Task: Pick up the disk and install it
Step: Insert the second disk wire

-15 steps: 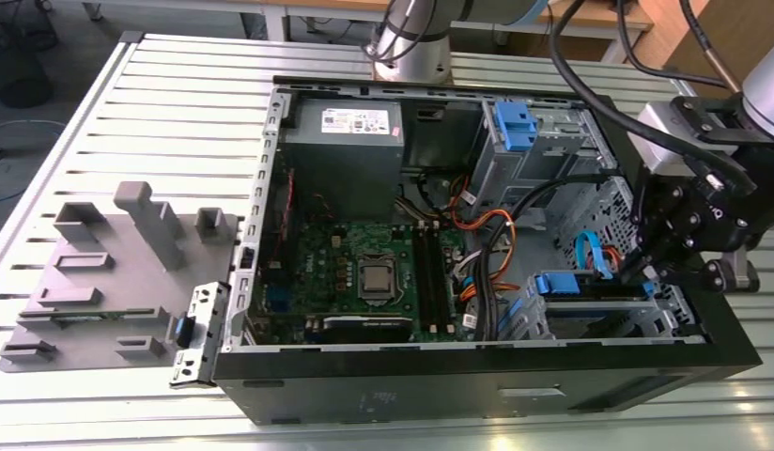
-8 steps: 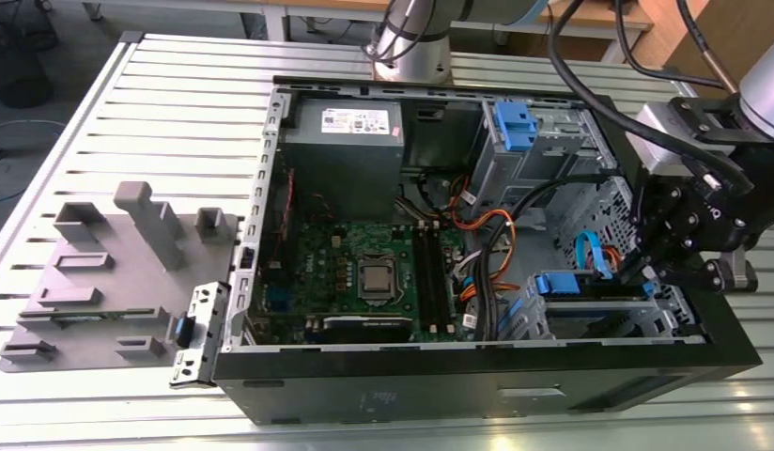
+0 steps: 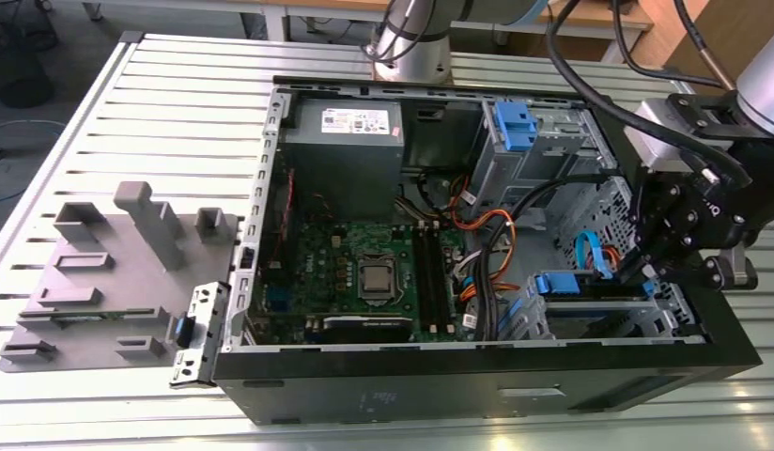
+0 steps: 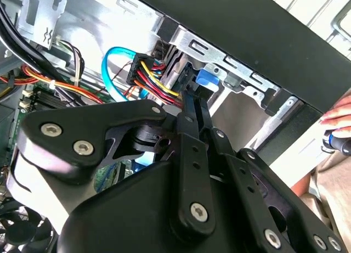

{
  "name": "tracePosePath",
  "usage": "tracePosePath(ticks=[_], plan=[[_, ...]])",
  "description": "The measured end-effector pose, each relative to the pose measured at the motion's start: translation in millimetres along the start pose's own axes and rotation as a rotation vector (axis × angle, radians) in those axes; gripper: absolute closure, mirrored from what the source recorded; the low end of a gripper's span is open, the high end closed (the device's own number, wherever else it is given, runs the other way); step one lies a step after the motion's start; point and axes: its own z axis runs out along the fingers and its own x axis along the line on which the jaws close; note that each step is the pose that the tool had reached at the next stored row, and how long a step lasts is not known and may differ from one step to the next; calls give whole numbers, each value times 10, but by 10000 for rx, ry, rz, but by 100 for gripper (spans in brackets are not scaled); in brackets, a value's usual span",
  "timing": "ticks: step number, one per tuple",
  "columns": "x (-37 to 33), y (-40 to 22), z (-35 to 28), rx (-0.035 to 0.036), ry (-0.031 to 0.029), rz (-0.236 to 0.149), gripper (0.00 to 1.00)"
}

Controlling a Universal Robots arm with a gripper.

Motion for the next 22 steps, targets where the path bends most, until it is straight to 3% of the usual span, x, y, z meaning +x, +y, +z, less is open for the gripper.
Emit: tracePosePath(ticks=[2,7,10,13,16,18,22], plan=[[-9,0,0,0,40,1,84],[-58,0,-3,1,61,1,84],[-61,5,-3,23,109,3,84],[-63,21,-4,112,172,7,84],[-68,50,-3,283,208,17,84],[-69,62,-2,357,212,22,84],[-70,70,-3,387,217,22,84]])
